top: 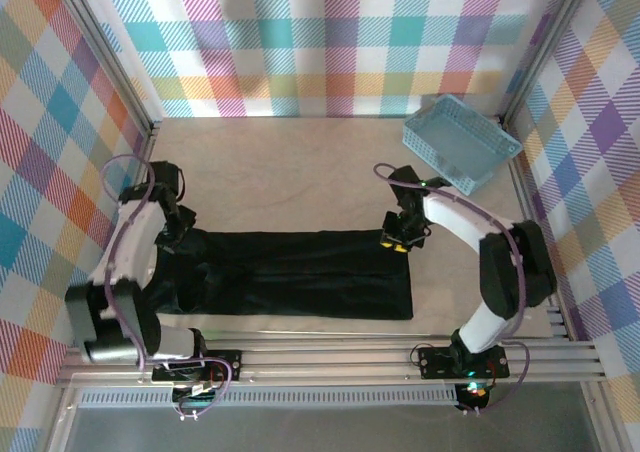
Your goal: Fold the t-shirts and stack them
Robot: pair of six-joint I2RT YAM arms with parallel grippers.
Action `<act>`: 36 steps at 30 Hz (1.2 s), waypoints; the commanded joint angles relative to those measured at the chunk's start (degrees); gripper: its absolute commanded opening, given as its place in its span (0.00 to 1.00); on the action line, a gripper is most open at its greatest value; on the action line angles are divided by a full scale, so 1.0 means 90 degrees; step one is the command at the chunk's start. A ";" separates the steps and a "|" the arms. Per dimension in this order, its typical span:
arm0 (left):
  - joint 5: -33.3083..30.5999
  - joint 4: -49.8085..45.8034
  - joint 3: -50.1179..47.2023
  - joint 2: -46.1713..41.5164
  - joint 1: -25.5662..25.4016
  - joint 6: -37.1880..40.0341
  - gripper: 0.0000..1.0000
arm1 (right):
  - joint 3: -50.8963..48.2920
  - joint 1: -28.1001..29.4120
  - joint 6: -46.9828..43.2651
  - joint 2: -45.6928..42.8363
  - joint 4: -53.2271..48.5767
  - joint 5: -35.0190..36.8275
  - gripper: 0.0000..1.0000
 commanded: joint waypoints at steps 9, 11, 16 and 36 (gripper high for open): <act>0.0392 0.0423 0.0536 0.2346 0.0855 0.0613 0.27 | 0.0185 -0.0399 0.0945 0.1472 0.0046 -0.0194 0.33; 0.0311 0.0342 0.0614 0.2474 0.1043 0.0632 0.27 | 0.0231 -0.0566 0.0847 0.1530 -0.0108 0.0006 0.33; 0.1192 0.0745 0.0827 0.2816 0.1077 0.0696 0.30 | 0.0556 -0.0912 0.0529 0.1731 -0.0279 0.0193 0.32; 0.1086 0.1157 0.2230 0.2338 -0.0464 0.0581 0.51 | 0.4103 -0.1303 -0.1276 0.2579 -0.0821 0.0525 0.42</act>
